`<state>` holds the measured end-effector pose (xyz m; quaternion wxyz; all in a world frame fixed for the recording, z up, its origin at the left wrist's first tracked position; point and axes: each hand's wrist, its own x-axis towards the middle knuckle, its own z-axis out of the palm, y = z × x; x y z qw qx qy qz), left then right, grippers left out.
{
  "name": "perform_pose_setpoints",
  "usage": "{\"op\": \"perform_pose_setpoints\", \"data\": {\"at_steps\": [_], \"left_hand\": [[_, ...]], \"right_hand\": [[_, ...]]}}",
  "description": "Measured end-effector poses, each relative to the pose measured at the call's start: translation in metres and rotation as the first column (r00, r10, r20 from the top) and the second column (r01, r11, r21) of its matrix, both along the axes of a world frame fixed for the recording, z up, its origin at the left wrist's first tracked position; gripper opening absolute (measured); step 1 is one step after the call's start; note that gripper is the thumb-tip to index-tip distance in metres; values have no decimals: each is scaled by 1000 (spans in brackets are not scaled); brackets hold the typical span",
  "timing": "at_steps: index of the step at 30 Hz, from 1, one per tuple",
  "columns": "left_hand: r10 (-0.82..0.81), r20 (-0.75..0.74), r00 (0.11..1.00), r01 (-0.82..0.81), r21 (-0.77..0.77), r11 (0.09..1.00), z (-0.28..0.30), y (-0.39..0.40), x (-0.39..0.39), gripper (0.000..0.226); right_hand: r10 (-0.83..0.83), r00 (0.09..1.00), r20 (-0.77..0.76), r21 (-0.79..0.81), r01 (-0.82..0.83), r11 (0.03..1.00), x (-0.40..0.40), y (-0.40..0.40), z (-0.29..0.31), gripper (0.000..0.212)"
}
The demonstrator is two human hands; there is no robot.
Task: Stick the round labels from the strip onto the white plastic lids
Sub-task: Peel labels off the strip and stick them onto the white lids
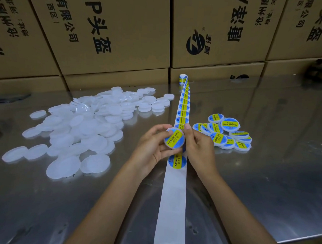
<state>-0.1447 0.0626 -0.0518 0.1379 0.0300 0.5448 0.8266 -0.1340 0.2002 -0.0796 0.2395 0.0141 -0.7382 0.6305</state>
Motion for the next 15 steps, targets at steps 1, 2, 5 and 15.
{"op": "perform_pose_setpoints", "data": {"at_steps": [1, 2, 5, 15], "left_hand": [[19, 5, 1000, -19, 31, 999, 0, -1, -1, 15], [32, 11, 999, -32, 62, 998, 0, -3, -2, 15], [39, 22, 999, -41, 119, 992, 1, -5, -4, 15], [-122, -112, 986, 126, 34, 991, 0, -7, -3, 33]], "right_hand": [[50, 999, -1, 7, -50, 999, 1, -2, 0, 31], [96, 995, 3, 32, -96, 995, 3, -4, 0, 17], [163, 987, -17, 86, -161, 983, 6, -7, -1, 28], [171, 985, 5, -170, -168, 971, 9, -3, 5, 18]]}}
